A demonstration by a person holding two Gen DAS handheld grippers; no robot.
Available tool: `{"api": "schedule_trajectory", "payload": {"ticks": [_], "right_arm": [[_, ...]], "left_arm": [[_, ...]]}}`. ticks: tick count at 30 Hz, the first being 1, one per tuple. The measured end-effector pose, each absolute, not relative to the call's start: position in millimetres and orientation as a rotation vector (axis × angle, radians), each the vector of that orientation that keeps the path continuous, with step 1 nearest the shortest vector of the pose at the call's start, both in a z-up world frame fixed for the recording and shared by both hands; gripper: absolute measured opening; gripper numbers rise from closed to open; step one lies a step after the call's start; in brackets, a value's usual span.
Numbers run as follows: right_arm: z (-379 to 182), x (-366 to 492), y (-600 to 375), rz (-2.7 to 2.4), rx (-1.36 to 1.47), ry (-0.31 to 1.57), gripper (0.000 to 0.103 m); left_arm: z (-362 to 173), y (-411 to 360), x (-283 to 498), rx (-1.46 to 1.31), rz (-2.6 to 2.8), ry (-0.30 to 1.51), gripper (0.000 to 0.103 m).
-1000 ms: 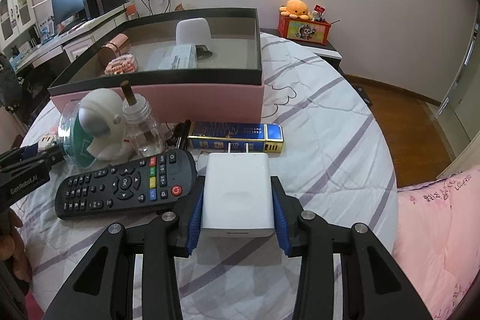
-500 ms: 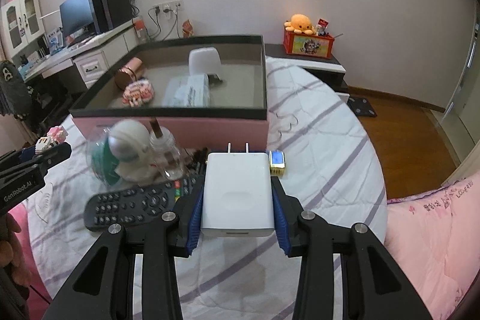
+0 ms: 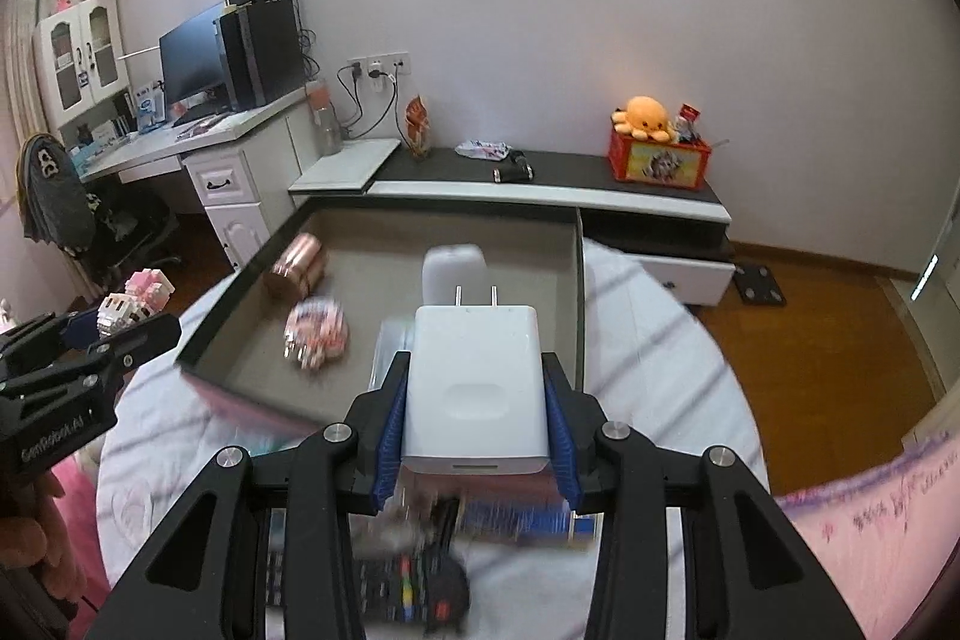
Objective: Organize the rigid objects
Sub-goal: 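Carry the charger into the pink box with the right gripper while the left carries the pixel-block figure in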
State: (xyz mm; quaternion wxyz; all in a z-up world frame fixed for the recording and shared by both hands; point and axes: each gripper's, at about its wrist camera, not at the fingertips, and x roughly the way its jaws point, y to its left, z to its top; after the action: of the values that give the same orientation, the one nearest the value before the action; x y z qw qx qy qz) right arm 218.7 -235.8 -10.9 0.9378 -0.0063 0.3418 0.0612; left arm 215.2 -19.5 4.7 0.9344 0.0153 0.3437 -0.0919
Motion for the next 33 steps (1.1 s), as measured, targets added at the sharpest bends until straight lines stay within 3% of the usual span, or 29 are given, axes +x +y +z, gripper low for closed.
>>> {"api": "schedule_trajectory", "payload": {"ticks": [9,23,26,28,33], "right_arm": [[-45.6,304.8,-235.5,0.167,0.017,0.829,0.041],[-83.6,333.6,-240.2,0.152,0.024,0.933,0.042],[-83.7,333.3,-238.6,0.151,0.014,0.935,0.055],[-81.7,332.4,-240.0,0.141,0.015,0.925,0.064],[-67.5,320.7,-245.7,0.117,0.049,0.872,0.085]], "left_arm": [[-19.7,-57.1,294.4,0.063,-0.243,0.794,0.046],[-66.1,-85.9,335.0,0.131,-0.229,0.903,0.048],[-64.0,-84.7,331.9,0.136,-0.195,0.889,0.068],[-60.1,-81.1,329.6,0.137,-0.179,0.877,0.073],[-41.0,-64.7,314.0,0.098,-0.144,0.815,0.103]]}}
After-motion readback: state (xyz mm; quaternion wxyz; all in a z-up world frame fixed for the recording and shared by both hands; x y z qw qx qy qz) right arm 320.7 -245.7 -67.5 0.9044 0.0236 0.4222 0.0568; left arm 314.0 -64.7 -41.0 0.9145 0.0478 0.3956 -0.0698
